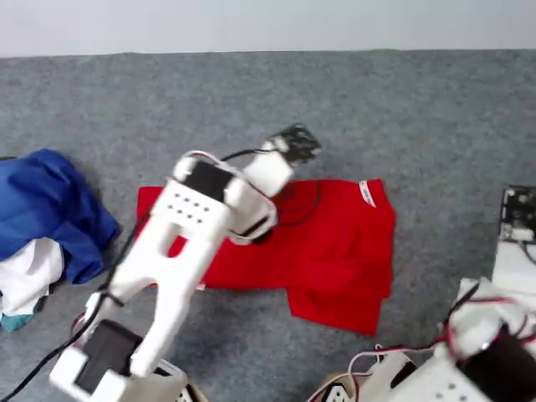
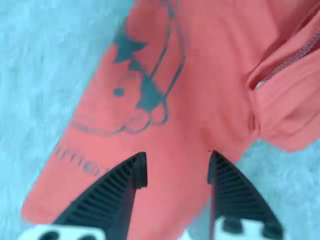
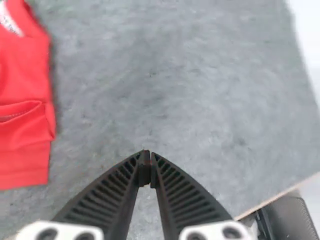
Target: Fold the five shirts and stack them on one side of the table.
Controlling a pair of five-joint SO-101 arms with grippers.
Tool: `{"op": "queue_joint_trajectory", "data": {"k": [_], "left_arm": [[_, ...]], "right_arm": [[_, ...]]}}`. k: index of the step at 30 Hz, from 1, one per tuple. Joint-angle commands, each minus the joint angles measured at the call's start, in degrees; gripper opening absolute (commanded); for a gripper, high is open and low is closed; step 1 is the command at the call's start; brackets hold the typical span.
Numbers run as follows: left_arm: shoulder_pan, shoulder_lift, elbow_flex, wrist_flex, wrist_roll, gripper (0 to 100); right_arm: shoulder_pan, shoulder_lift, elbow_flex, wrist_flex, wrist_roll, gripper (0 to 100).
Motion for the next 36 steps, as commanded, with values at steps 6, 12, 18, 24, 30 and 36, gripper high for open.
{"op": "queue_joint_trajectory", "data": {"k": [6, 12, 18, 24, 30, 36], "left_arm": [[6.8, 16.9, -14.4, -2.4, 0.7, 20], [12.7, 27.4, -28.4, 5.8, -2.5, 24], [16.4, 36.0, -39.0, 10.6, -6.9, 25], [20.0, 42.5, -51.9, 17.1, -8.3, 25], [22.0, 48.2, -62.8, 20.6, -8.4, 25], [22.0, 56.4, -67.7, 20.6, -8.4, 25]], "right_arm": [[2.2, -8.2, 7.2, 2.3, -0.4, 0.9], [2.2, -9.9, 10.7, 2.3, -0.6, 0.9], [2.2, -9.8, 11.3, 2.3, -0.6, 0.9], [2.2, -9.8, 12.2, 2.3, -0.7, 1.0], [2.2, -10.2, 14.2, 2.3, -0.7, 1.0], [2.2, -10.2, 14.2, 2.2, -0.5, 1.0]]}}
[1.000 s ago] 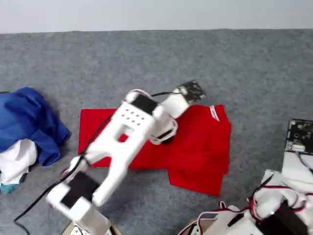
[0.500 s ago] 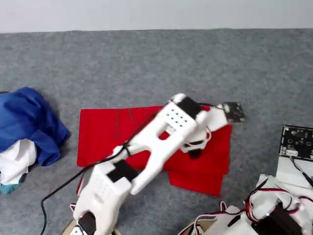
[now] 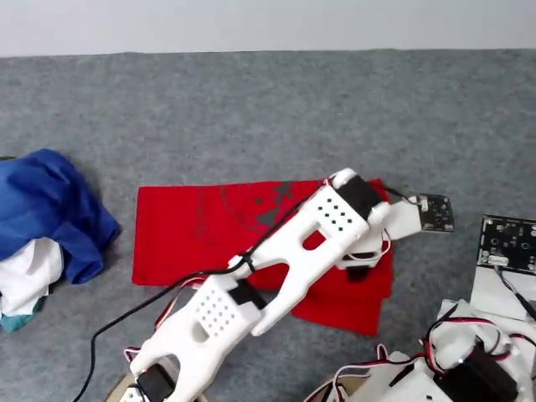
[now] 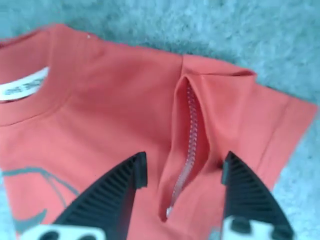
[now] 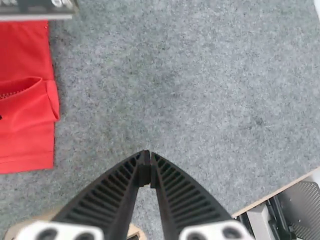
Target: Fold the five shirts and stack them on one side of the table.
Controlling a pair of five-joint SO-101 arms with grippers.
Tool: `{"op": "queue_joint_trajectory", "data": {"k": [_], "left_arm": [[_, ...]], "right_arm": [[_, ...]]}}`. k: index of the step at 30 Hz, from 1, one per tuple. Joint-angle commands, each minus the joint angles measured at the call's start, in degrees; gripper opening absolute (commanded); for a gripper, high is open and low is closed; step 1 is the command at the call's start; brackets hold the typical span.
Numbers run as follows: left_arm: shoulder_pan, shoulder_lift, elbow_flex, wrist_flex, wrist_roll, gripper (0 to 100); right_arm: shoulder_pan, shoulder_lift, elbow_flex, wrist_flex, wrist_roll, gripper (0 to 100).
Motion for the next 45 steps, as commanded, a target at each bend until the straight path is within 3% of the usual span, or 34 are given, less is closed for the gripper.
{"op": "queue_joint_trajectory", "data": {"k": [1, 5, 10, 20, 24, 30, 38, 45], "left_arm": [[0.3, 2.5, -4.5, 0.9, -0.2, 25], [0.1, 4.9, -7.3, 1.1, 0.1, 21], [0.2, 4.9, -12.0, 2.4, 0.2, 6], [0.1, 4.9, -12.9, 2.4, 2.6, 4], [0.0, 5.0, -12.4, 2.4, 2.6, 7], [0.0, 4.9, -9.4, 2.4, 2.7, 25], [-0.1, 6.2, -4.9, 2.2, 2.6, 25], [-0.5, 7.1, -5.1, 2.2, 2.6, 5]], "right_arm": [[0.9, -0.6, -0.4, 2.2, -0.4, 1.0], [0.9, -0.6, -0.4, 2.2, -0.4, 1.0], [0.9, -0.5, -0.4, 2.2, -0.4, 1.0], [0.9, -0.6, -0.4, 2.2, -0.4, 1.0], [0.9, -0.6, -0.4, 2.2, -0.4, 1.0], [0.9, -0.6, -0.4, 2.2, -0.4, 1.0], [0.9, -0.6, -0.4, 2.2, -0.4, 1.0], [0.8, -0.6, -0.4, 2.2, -0.6, 1.0]]}}
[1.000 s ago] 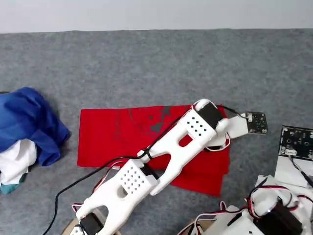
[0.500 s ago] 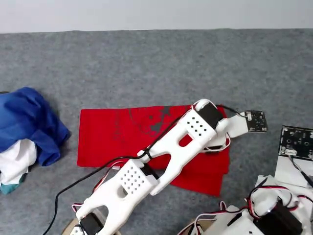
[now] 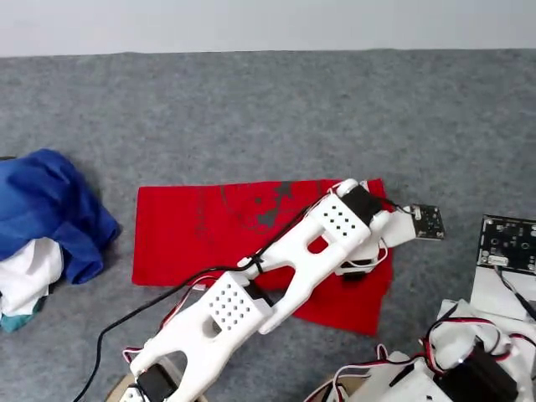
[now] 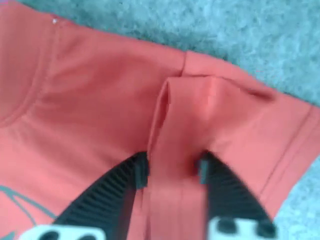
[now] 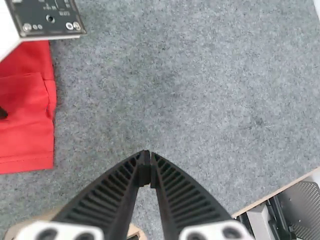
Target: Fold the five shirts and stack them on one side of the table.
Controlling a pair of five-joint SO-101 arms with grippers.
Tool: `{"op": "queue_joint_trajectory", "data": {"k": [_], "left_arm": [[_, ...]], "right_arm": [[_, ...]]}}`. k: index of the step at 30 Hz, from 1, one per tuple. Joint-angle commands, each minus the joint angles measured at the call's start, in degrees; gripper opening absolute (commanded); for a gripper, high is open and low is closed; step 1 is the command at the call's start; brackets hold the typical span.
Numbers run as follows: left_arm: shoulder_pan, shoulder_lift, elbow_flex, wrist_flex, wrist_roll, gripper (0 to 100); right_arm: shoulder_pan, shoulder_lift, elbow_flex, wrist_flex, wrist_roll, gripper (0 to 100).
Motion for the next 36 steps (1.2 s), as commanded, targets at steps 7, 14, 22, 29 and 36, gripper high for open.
{"op": "queue_joint_trajectory", "data": {"k": [7, 14, 22, 29, 36], "left_arm": [[-0.6, -1.1, -3.7, 1.8, 2.0, 1], [-1.3, -1.1, -8.7, 1.8, 5.0, 1], [-6.0, -1.0, -9.4, 1.8, 5.5, 1], [-7.1, -0.8, -6.4, 1.8, 5.2, 10], [-7.0, -1.2, -5.1, 1.8, 5.3, 19]], "right_arm": [[0.8, -0.6, -0.4, 2.2, -0.6, 1.0], [0.8, -0.6, -0.4, 2.2, -0.6, 1.0], [0.8, -0.5, -0.4, 2.2, -0.7, 1.0], [0.7, -0.2, -0.4, 2.1, -0.7, 1.0], [0.7, -0.2, -0.4, 2.1, -0.7, 1.0]]}}
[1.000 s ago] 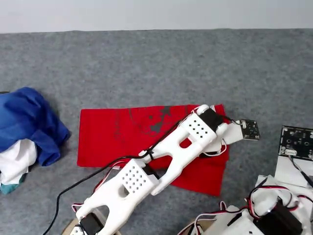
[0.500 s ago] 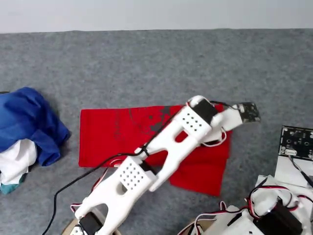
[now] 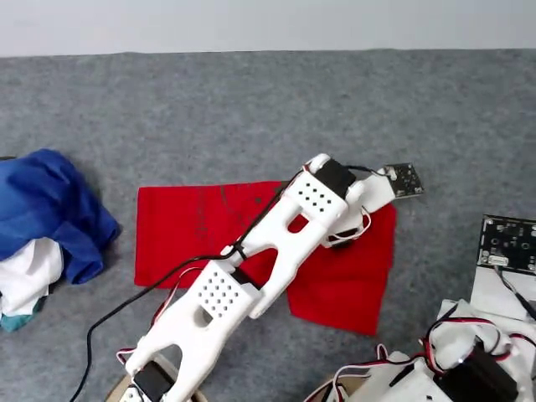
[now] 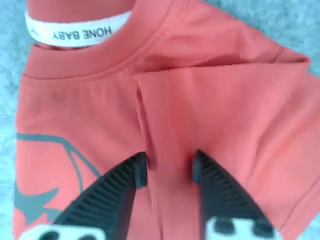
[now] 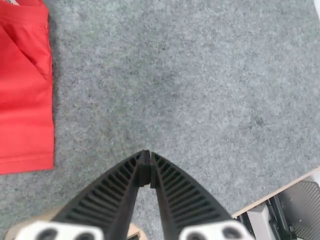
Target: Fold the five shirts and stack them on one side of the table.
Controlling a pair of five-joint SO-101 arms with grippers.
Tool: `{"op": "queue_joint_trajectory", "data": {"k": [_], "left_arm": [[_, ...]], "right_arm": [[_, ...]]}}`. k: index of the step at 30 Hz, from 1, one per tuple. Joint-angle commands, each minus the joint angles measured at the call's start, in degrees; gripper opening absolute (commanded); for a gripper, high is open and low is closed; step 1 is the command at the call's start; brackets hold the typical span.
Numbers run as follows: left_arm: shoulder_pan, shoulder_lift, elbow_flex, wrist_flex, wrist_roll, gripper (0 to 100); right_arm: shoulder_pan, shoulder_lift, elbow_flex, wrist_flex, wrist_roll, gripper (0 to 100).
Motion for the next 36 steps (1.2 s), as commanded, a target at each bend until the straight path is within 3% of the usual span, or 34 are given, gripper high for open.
{"op": "queue_joint_trajectory", "data": {"k": [1, 10, 20, 29, 36], "left_arm": [[-0.3, -2.3, 0.0, 1.7, 0.4, 19], [-1.5, -8.4, 0.2, 1.6, 0.5, 19], [-6.4, -0.7, -0.3, 1.5, 0.4, 19], [-5.7, 0.0, 0.1, 1.4, 0.2, 13], [-9.1, -0.8, -0.7, 1.6, 0.2, 12]], "right_arm": [[0.7, -0.2, -0.4, 2.1, -0.5, 1.0], [0.7, -0.2, -0.4, 2.2, -0.5, 1.0], [0.7, -0.1, -0.4, 2.0, -0.5, 1.0], [0.7, -0.1, -0.3, 1.8, -0.6, 1.0], [0.7, -0.1, -0.3, 2.0, -0.6, 1.0]]}}
